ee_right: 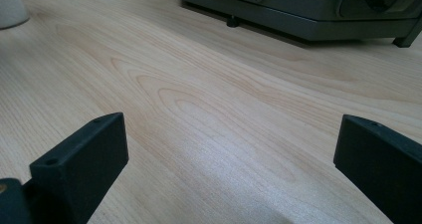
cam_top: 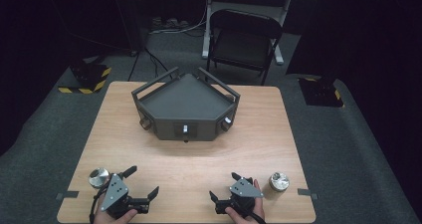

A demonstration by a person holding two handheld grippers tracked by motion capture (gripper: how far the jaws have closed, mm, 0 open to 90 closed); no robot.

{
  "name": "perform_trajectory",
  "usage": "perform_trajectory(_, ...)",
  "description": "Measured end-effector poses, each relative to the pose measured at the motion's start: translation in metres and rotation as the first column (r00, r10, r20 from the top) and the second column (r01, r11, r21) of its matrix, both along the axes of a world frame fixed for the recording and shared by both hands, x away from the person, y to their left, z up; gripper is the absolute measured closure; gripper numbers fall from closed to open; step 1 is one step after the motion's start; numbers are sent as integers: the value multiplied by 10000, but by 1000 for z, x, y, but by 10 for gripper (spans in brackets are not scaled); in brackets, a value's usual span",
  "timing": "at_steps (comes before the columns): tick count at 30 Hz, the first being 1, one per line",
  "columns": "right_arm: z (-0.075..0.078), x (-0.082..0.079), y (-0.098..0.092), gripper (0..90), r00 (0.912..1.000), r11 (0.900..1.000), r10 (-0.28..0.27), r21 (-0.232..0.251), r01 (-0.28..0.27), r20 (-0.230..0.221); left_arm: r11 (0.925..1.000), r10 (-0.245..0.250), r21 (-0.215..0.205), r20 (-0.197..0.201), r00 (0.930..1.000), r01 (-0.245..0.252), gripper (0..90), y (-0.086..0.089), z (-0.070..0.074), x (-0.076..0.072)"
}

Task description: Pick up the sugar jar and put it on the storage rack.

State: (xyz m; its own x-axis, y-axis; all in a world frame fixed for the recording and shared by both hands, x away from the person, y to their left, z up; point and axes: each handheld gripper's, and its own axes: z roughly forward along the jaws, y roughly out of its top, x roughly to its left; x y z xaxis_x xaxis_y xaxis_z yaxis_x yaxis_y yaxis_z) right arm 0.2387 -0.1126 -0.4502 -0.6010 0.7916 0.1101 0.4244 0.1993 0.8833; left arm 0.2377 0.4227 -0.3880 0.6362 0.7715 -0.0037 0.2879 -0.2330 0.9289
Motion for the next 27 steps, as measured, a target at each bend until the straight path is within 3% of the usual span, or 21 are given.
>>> perform_trajectory(9, 0, 0, -1, 8, 10000, 10000, 56, 20, -56, -7, 9963, 803, 278, 467, 9957, -817, 5, 22, 17, -6)
perform_trajectory(14, 0, 0, -1, 8, 10000, 10000, 86, 0, -86, 9, 9915, 1241, 335, 500, 9910, -1258, 5, 34, 20, -9)
perform_trajectory(19, 0, 2, -1, 8, 9999, 9999, 121, 23, -120, -44, 9814, 1864, 351, 556, 9809, -1885, 5, 51, 17, -15)
perform_trajectory(27, 0, 1, -2, 8, 10000, 10000, 84, 54, -84, -44, 9708, 2357, 345, 428, 9709, -2372, 5, 67, 3, -25)
